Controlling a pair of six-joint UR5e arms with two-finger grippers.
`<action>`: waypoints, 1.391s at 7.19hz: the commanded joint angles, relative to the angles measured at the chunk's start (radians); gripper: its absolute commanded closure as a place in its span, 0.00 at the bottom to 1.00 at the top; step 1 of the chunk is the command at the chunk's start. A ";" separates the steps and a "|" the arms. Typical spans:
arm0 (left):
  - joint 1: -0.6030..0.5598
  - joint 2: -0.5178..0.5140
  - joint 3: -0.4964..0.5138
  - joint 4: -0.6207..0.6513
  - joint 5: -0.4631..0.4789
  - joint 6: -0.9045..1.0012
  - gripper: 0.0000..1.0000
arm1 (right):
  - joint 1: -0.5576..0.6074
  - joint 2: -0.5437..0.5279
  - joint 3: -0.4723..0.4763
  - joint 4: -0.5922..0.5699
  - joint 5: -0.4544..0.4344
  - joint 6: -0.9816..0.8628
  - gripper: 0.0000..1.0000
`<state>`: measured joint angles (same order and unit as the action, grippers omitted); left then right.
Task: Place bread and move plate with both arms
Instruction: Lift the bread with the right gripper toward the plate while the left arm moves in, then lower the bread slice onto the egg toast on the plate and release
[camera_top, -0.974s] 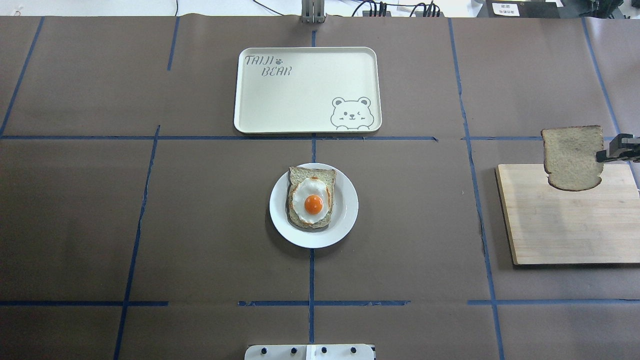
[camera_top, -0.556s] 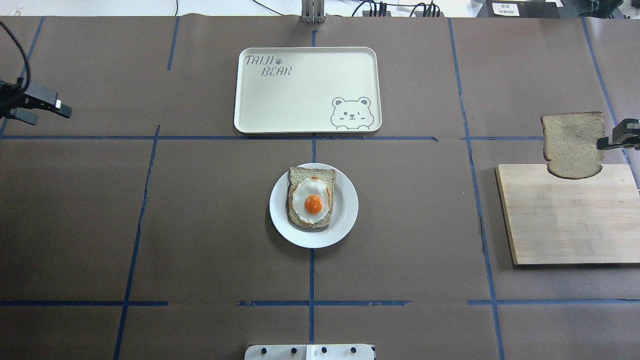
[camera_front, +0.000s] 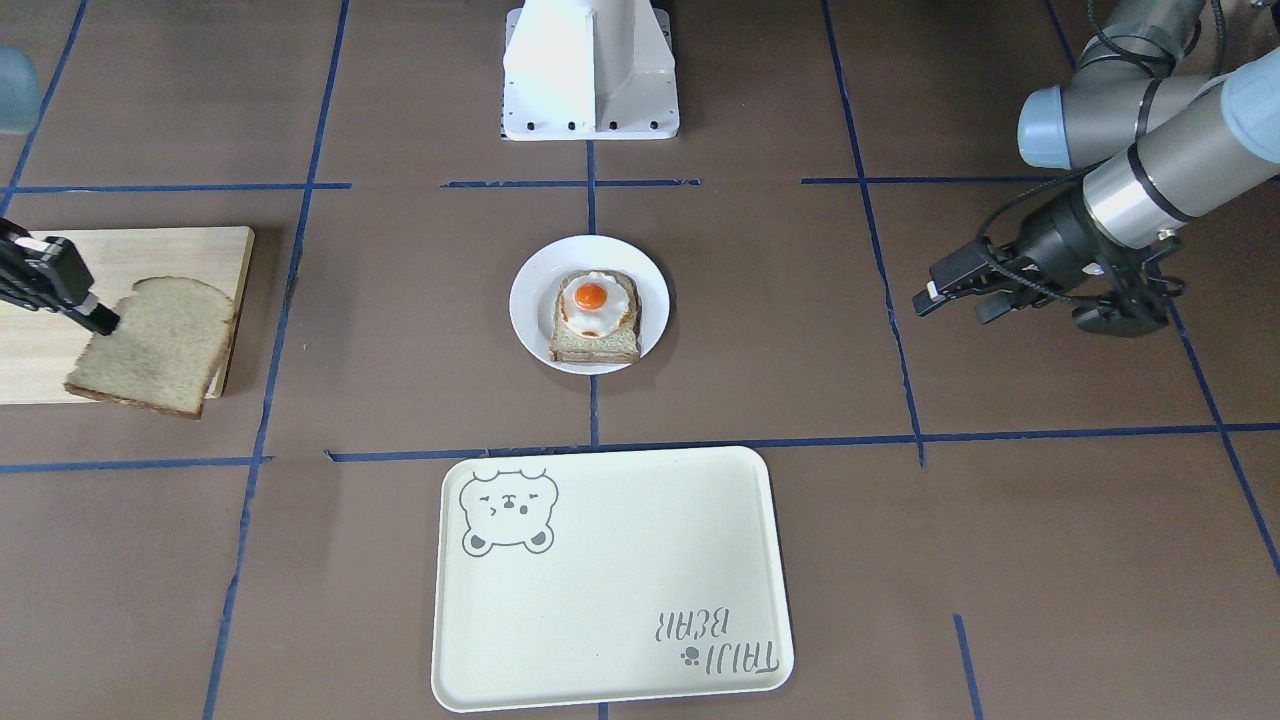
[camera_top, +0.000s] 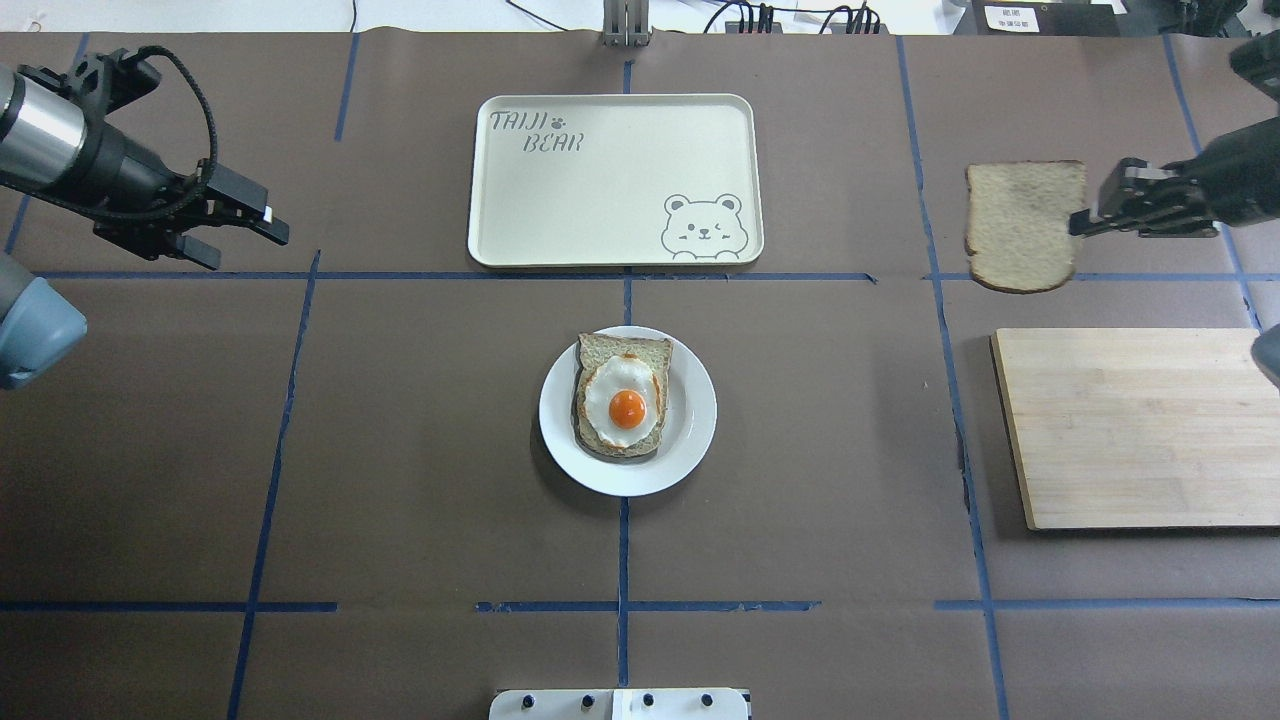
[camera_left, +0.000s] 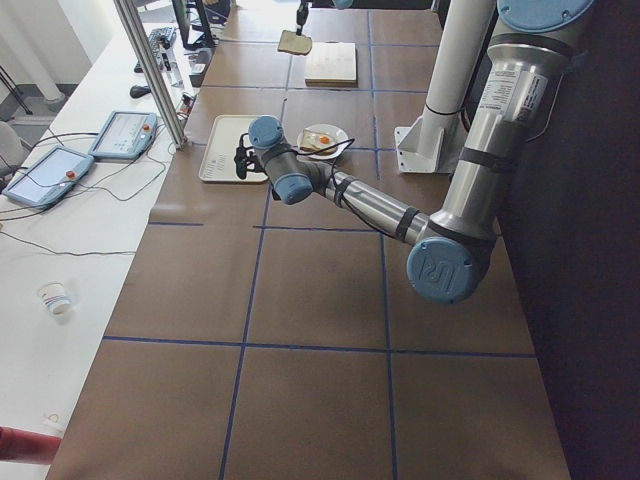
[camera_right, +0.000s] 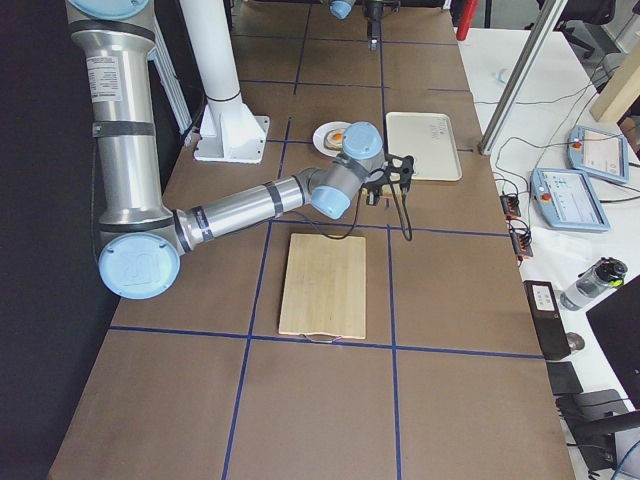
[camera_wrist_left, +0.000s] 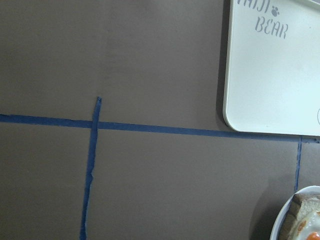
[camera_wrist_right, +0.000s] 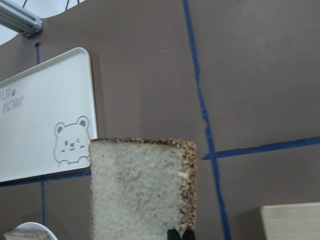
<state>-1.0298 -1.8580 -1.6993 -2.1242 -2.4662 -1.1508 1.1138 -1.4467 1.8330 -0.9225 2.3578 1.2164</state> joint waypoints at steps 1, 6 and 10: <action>0.054 -0.047 0.012 0.000 0.024 -0.061 0.00 | -0.154 0.147 -0.004 0.001 -0.087 0.127 1.00; 0.165 -0.110 0.020 -0.002 0.116 -0.135 0.00 | -0.541 0.334 -0.082 0.008 -0.491 0.195 1.00; 0.169 -0.110 0.020 -0.002 0.116 -0.135 0.00 | -0.693 0.361 -0.172 0.008 -0.656 0.184 1.00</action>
<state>-0.8629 -1.9681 -1.6790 -2.1261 -2.3501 -1.2854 0.4636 -1.0857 1.6838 -0.9148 1.7474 1.4031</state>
